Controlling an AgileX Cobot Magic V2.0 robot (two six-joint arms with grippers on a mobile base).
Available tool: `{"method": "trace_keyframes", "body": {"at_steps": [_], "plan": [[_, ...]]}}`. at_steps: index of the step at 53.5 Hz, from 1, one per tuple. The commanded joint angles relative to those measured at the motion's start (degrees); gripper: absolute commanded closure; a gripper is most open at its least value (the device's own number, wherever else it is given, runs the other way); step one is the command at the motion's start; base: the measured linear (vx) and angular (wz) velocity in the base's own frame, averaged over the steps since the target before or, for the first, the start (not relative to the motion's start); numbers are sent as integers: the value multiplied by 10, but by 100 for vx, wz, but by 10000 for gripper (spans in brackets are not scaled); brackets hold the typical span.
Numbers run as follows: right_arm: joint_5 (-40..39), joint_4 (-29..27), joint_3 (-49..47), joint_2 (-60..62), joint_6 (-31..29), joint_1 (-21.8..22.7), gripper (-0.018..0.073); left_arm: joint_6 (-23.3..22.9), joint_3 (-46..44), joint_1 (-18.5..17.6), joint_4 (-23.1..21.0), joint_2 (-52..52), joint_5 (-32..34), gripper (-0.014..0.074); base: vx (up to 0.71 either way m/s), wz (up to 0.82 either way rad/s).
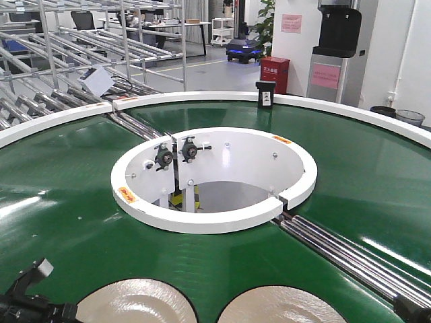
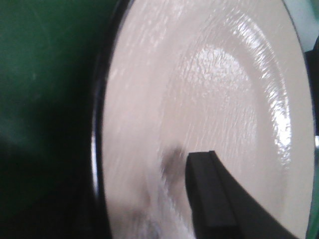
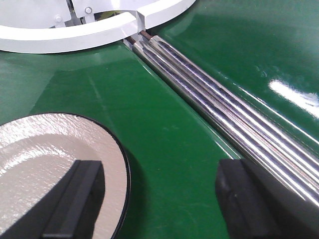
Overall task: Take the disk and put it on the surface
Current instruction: 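Lower both grippers to the rims of the two cream plates, then grip each plate rim and lift both plates off the carousel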
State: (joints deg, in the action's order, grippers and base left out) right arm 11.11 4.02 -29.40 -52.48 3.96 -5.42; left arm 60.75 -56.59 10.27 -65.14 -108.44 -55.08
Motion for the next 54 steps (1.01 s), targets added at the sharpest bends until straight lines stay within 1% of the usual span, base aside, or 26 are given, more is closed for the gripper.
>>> {"method": "trace_keyframes", "body": {"at_steps": [1, 9, 15, 17, 23, 27, 31, 35, 37, 38, 41, 42, 44, 46, 50, 51, 54], "plan": [[-27, 0, -20, 3, -1, 2, 29, 5, -15, -2, -42, 26, -30, 265, 0, 0], [22, -26, -26, -11, 19, 2, 29, 3, -15, -2, -41, 26, -63, 465, 0, 0], [89, -29, -65, -51, 44, 4, 29, 3, -15, -1, -43, 27, -78, 604, 0, 0], [115, -30, -83, -68, 53, 4, 29, -2, -15, 0, -48, 27, -79, 607, 0, 0], [188, -31, -137, -137, 63, 9, 29, -49, -15, 7, -66, 28, -91, 605, 0, 0], [214, -60, -161, -186, 62, 37, 29, -62, -15, 19, -77, 31, -106, 604, 0, 0], [204, -116, -167, -226, 42, 77, 29, -62, -15, 34, -75, 43, -126, 603, 0, 0], [190, -208, -166, -253, -29, 110, 29, -65, -15, 50, -78, 64, -138, 601, 0, 0], [193, -266, -166, -263, -90, 125, 29, -75, -15, 58, -82, 78, -136, 601, 0, 0], [198, -305, -166, -267, -131, 133, 29, -83, -15, 62, -86, 83, -133, 601, 0, 0], [216, -384, -166, -280, -221, 144, 29, -104, -15, 72, -101, 101, -126, 601, 0, 0], [228, -423, -166, -285, -265, 149, 29, -109, -15, 76, -110, 113, -123, 601, 0, 0], [248, -484, -166, -293, -332, 155, 29, -124, -15, 81, -125, 128, -119, 601, 0, 0], [265, -537, -166, -301, -387, 158, 29, -134, -15, 82, -142, 140, -119, 601, 0, 0], [276, -615, -166, -316, -464, 157, 29, -150, -15, 84, -173, 173, -122, 598, 0, 0], [278, -633, -166, -321, -477, 157, 29, -155, -15, 84, -178, 178, -122, 598, 0, 0], [276, -659, -166, -333, -499, 151, 29, -167, -15, 84, -192, 202, -122, 597, 0, 0]]}}
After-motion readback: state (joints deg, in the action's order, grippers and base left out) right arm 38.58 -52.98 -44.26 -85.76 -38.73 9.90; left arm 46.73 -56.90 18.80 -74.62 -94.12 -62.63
